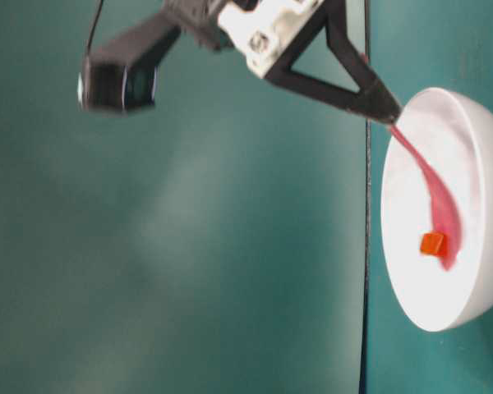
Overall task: Grip the spoon and scoop the red block from the bowl with right arm.
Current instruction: 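Raise the spoon with the red cube up out of the bowl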
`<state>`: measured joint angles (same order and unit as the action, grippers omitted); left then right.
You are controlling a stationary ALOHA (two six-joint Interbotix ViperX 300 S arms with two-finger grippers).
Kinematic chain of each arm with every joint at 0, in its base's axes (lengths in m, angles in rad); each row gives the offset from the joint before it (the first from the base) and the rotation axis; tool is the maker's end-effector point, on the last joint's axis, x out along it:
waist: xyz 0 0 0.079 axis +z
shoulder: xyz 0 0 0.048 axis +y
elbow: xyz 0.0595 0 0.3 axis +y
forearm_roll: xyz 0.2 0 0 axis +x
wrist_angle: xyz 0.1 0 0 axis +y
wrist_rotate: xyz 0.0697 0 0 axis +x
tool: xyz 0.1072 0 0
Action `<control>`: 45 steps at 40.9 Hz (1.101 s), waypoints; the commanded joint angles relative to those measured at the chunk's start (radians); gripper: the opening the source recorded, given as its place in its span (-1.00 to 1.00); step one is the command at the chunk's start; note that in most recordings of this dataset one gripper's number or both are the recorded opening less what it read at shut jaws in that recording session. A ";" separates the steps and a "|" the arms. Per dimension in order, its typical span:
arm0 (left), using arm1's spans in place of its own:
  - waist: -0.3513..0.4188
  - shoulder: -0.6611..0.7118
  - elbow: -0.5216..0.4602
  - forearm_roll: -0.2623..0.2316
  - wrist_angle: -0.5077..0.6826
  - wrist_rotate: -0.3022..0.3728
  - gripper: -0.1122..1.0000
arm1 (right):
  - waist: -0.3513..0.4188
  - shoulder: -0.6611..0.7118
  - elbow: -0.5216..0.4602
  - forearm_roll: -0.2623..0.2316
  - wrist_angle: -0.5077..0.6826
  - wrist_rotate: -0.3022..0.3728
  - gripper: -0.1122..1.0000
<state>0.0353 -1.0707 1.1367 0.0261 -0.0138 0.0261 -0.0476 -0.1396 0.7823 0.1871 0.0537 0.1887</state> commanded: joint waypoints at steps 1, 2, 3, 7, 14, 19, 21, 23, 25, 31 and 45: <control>0.003 0.009 -0.023 0.000 -0.003 -0.003 -0.80 | 0.005 -0.064 0.020 0.003 -0.052 0.006 -0.37; 0.003 0.009 -0.023 0.000 -0.003 -0.003 -0.80 | 0.005 -0.074 0.023 0.003 -0.052 0.006 -0.37; 0.003 0.009 -0.023 0.000 -0.003 -0.003 -0.80 | 0.005 -0.087 0.025 0.000 -0.051 0.006 -0.37; 0.003 0.009 -0.023 -0.002 -0.003 -0.003 -0.80 | 0.005 -0.143 0.018 -0.003 -0.021 -0.002 -0.37; 0.003 0.009 -0.023 -0.002 -0.003 -0.005 -0.80 | 0.003 -0.238 -0.018 -0.017 0.083 -0.006 -0.37; 0.003 0.009 -0.023 -0.002 -0.003 -0.003 -0.80 | 0.003 -0.291 -0.041 -0.020 0.161 -0.006 -0.37; 0.003 0.009 -0.023 0.000 -0.003 -0.003 -0.80 | 0.003 -0.310 -0.048 -0.021 0.181 -0.006 -0.37; 0.003 0.009 -0.023 -0.002 -0.003 -0.003 -0.80 | 0.003 -0.327 -0.054 -0.021 0.189 -0.005 -0.37; 0.003 0.009 -0.023 -0.002 -0.003 -0.003 -0.80 | 0.003 -0.339 -0.055 -0.021 0.190 -0.005 -0.37; 0.003 0.008 -0.025 -0.002 -0.003 -0.005 -0.80 | 0.003 -0.370 -0.049 -0.021 0.193 -0.002 -0.37; 0.003 0.009 -0.023 -0.002 -0.003 0.000 -0.80 | 0.002 -0.370 -0.049 -0.034 0.189 -0.002 -0.37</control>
<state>0.0353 -1.0707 1.1367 0.0261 -0.0153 0.0230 -0.0460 -0.4985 0.7563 0.1595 0.2531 0.1856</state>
